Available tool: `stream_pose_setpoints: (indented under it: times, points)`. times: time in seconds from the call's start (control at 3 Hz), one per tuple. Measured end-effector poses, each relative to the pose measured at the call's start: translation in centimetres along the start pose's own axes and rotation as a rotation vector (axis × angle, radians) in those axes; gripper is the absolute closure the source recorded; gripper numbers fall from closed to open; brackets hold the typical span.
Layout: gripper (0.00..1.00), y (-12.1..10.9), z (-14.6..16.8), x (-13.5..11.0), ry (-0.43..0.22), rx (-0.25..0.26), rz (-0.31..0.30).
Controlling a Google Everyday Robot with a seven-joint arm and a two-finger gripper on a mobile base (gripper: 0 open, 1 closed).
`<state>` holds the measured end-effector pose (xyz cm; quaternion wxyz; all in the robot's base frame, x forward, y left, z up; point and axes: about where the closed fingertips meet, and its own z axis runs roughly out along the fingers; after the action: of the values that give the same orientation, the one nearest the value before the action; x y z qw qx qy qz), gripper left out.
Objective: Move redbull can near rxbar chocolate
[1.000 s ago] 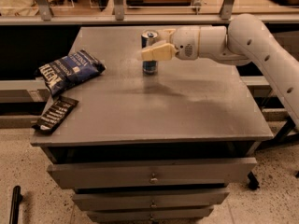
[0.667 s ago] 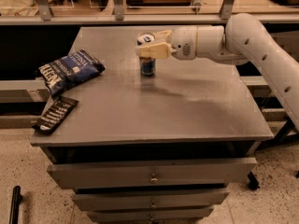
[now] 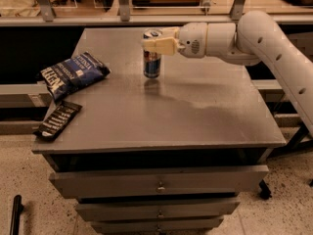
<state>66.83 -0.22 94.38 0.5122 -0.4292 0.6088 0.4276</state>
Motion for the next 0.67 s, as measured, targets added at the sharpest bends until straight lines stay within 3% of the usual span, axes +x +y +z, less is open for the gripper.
stream_pose_setpoints:
  times: [0.33,0.67]
  points:
    - [1.00,1.8,1.1,-3.1,-0.034,-0.047,-0.002]
    - [1.00,6.2,4.6,-4.8,-0.050,-0.181,-0.015]
